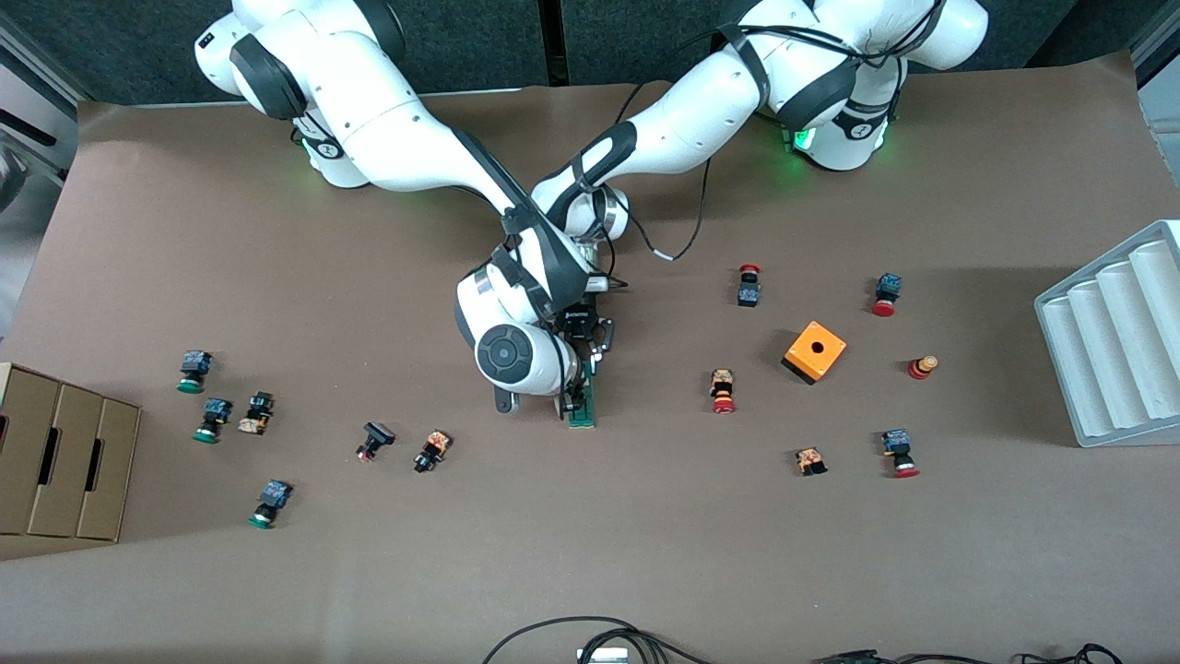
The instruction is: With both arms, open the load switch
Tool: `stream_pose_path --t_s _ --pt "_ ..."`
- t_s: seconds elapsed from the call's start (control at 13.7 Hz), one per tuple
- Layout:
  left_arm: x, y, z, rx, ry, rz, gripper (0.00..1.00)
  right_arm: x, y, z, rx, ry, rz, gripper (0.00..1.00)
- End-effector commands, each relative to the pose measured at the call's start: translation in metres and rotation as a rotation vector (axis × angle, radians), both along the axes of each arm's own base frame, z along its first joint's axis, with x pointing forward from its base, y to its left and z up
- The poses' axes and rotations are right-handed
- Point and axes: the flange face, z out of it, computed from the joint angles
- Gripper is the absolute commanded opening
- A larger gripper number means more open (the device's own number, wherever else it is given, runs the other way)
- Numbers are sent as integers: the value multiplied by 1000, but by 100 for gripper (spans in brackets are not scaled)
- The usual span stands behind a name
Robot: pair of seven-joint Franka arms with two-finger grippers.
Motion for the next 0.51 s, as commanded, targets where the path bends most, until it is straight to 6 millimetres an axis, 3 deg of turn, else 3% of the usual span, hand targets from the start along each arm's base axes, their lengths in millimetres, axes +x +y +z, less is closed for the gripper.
stream_pose_path --t_s 0.0,0.44 --pt "0 -7 6 6 -11 -19 57 -10 -1 -2 -26 -11 20 24" --pt "0 -7 6 6 -11 -19 57 -15 1 -10 -33 -20 25 23"
